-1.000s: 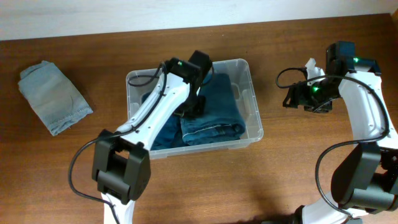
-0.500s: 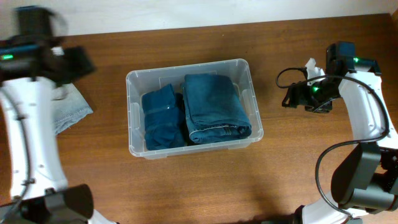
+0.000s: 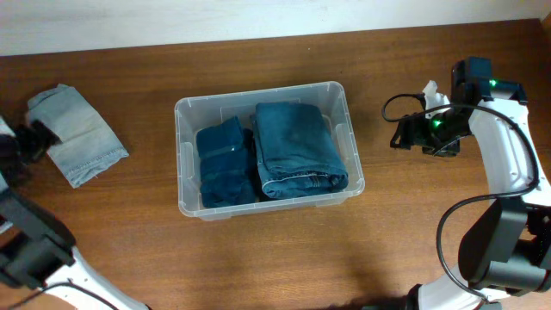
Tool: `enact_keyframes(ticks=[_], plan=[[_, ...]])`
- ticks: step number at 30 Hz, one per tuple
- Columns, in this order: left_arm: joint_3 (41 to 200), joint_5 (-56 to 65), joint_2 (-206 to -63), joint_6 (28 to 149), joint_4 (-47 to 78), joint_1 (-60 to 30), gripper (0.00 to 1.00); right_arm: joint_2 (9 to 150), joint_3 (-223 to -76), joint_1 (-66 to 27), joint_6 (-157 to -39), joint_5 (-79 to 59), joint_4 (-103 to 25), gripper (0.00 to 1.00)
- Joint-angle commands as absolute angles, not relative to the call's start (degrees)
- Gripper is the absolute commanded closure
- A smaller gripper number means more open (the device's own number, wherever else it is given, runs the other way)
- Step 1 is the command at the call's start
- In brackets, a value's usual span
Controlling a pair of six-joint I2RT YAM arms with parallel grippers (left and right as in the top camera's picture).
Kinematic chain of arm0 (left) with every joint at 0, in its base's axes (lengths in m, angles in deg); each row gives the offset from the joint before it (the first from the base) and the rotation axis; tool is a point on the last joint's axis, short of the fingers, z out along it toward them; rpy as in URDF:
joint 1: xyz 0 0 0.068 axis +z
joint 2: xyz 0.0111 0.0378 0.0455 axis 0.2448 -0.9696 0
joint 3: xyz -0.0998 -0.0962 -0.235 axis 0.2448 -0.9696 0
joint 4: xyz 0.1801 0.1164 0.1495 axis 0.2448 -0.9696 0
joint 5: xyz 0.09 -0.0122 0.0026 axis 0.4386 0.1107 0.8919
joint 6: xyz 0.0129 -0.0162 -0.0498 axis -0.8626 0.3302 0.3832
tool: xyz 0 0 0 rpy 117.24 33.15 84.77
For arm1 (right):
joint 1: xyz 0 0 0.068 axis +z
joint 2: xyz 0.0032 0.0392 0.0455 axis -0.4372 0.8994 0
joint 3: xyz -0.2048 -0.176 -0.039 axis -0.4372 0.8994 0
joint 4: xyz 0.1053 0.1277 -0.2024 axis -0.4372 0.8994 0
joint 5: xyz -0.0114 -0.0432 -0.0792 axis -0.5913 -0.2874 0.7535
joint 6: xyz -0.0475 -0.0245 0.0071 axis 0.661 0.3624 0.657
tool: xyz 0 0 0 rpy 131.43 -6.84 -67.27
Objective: Pack container
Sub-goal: 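Grasp the folded light-blue jeans with the left gripper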
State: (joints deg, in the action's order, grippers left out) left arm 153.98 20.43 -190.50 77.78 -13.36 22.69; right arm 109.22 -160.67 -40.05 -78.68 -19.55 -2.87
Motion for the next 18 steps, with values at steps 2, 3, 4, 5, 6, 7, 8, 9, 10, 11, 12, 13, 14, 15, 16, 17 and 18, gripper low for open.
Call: enact_keyframes(ticks=[2, 3, 4, 5, 6, 7, 8, 9, 10, 11, 12, 13, 14, 15, 16, 17, 18], plan=[[153.8, 17.3, -196.7, 70.2, -9.6, 22.7, 0.01, 107.2, -160.8, -40.3, -78.7, -19.4, -2.5, 0.27], [153.8, 17.3, -197.6, 70.2, -8.7, 22.7, 0.01, 107.2, -160.8, -40.3, -78.7, -19.4, -2.5, 0.27], [153.8, 17.3, -198.4, 70.3, -7.4, 22.8, 0.01, 107.2, -160.8, -40.3, -78.7, -19.4, -2.5, 0.27], [153.8, 17.3, -198.9, 70.3, -6.4, 22.8, 0.01, 107.2, -160.8, -40.3, -78.7, -19.4, -2.5, 0.27], [153.8, 17.3, -199.2, 70.3, -5.5, 22.8, 0.01, 107.2, -160.8, -40.3, -78.7, -19.4, -2.5, 0.27], [153.8, 17.3, -199.6, 70.3, -4.6, 22.7, 0.01, 107.2, -160.8, -40.3, -78.7, -19.4, -2.5, 0.27], [153.8, 17.3, -200.1, 70.3, -3.8, 22.7, 0.01, 107.2, -160.8, -40.3, -78.7, -19.4, -2.5, 0.27], [153.8, 17.2, -200.6, 70.3, -3.4, 22.7, 0.01, 107.2, -160.8, -40.3, -78.7, -19.4, -2.5, 0.27], [153.8, 16.8, -201.2, 70.2, -3.0, 22.7, 0.01, 107.2, -160.8, -40.3, -78.7, -19.4, -2.5, 0.27], [153.8, 16.5, -201.9, 70.3, -2.7, 22.7, 0.01, 107.2, -160.8, -40.2, -78.7, -19.4, -2.5, 0.27], [153.8, 15.6, -202.6, 70.3, -2.5, 22.7, 0.01, 107.2, -160.8, -40.2, -78.7, -19.4, -2.5, 0.27], [153.8, 14.3, -203.5, 70.3, -2.3, 22.6, 0.01, 107.2, -160.8, -40.3, -78.7, -19.4, -2.5, 0.27], [153.8, 12.6, -204.4, 70.3, -1.9, 22.5, 0.01, 107.2, -160.8, -40.3, -78.7, -19.4, -2.5, 0.27], [153.8, 10.1, -205.5, 70.2, -1.5, 22.4, 0.01, 107.2, -160.8, -40.2, -78.8, -19.4, -2.5, 0.27], [153.8, 9.2, -205.9, 70.2, -1.3, 22.4, 0.01, 107.2, -160.8, -40.2, -78.8, -19.4, -2.5, 0.27], [153.8, 8.3, -206.3, 70.2, -1.1, 22.3, 0.01, 107.2, -160.8, -40.2, -78.8, -19.4, -2.5, 0.27], [153.8, 7.7, -206.4, 70.2, -1.1, 22.2, 0.02, 107.2, -160.8, -40.2, -78.8, -19.5, -2.5, 0.27]])
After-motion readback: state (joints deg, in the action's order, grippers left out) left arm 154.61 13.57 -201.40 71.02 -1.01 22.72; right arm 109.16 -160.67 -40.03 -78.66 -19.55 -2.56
